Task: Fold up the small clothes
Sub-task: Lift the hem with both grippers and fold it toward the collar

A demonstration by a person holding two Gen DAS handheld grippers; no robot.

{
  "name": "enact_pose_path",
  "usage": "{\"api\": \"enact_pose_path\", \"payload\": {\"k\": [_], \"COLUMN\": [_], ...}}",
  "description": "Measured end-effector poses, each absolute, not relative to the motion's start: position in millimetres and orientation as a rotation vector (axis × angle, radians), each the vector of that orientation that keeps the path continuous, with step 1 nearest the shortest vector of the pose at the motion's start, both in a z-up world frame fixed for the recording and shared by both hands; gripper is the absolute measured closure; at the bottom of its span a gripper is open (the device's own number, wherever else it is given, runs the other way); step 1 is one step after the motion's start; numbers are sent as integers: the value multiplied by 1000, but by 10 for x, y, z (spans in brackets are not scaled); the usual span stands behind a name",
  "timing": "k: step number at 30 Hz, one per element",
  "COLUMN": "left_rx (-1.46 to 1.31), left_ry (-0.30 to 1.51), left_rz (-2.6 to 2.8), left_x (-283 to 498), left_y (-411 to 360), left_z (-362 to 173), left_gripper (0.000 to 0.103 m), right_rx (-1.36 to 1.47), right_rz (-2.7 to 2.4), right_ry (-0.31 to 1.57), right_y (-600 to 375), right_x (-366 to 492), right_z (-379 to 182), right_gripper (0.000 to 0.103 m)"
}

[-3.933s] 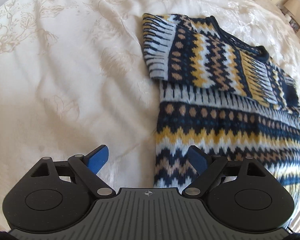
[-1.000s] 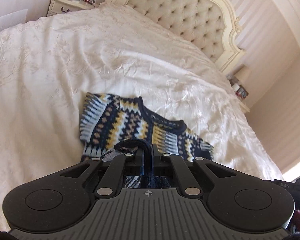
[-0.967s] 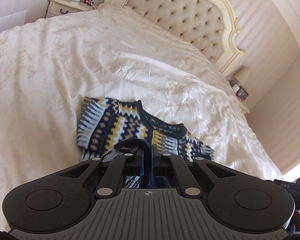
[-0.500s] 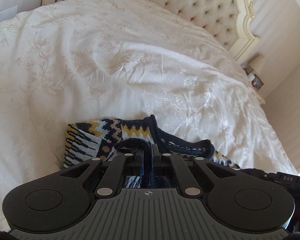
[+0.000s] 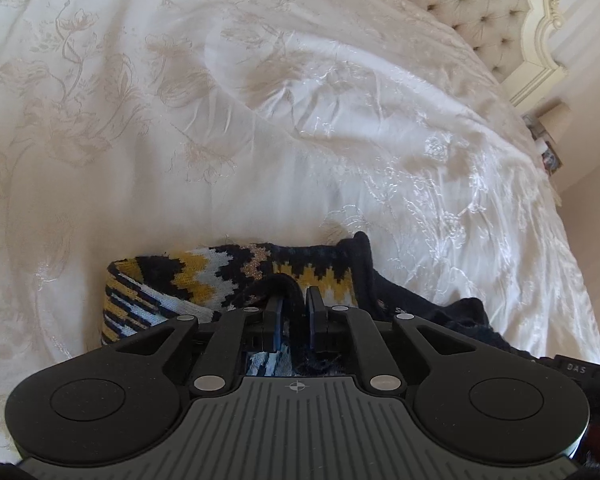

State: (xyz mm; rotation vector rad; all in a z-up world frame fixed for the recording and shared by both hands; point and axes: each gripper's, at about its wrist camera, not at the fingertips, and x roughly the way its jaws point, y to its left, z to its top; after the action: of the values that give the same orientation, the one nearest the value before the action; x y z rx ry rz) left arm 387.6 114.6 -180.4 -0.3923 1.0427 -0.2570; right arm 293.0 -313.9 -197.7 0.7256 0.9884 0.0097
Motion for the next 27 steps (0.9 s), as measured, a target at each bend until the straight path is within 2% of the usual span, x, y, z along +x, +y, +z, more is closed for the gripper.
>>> {"api": "enact_pose_path", "payload": {"k": [4, 7, 8, 9, 10, 11, 12, 13, 14, 19, 27], "left_rx": [-402, -414, -420, -429, -440, -445, -443, -438, -431, -354, -73], "left_ry": [1057, 1050, 1042, 1035, 1025, 1009, 995, 983, 970, 958, 1040], "left_rz": [-256, -259, -259, -261, -265, -263, -255, -245, -231, -218, -375], "left_x": [3957, 3976, 3982, 3989, 3996, 4006, 4015, 4029, 4043, 4017, 3431], "left_y": [1154, 1171, 1178, 1193, 1213, 1235, 1256, 1271, 1301, 1346, 993], "left_z": [-1855, -1840, -1825, -1809, -1786, -1756, -1718, -1683, -1635, -1398, -1374], "left_gripper": [89, 79, 73, 64, 60, 50, 42, 39, 36, 34, 33], "right_rx": [743, 770, 777, 784, 789, 795, 800, 800, 793, 731, 467], "right_rz": [-9, -21, -24, -25, -25, -25, -24, -27, -36, -60, 121], "right_ry": [1005, 1013, 1012, 1007, 1000, 988, 975, 959, 937, 861, 937], "right_y": [-3157, -3177, -3186, -3195, -3204, -3218, -3235, -3259, -3277, -3350, -2765], "right_x": [3010, 3016, 3010, 3003, 2991, 2983, 2977, 2959, 2957, 2903, 2681], "right_z": [-2061, -2097, -2098, -2094, -2086, -2075, -2053, -2020, -1970, -1694, -1464], "right_gripper": [83, 83, 82, 77, 66, 60, 49, 42, 39, 28, 24]}}
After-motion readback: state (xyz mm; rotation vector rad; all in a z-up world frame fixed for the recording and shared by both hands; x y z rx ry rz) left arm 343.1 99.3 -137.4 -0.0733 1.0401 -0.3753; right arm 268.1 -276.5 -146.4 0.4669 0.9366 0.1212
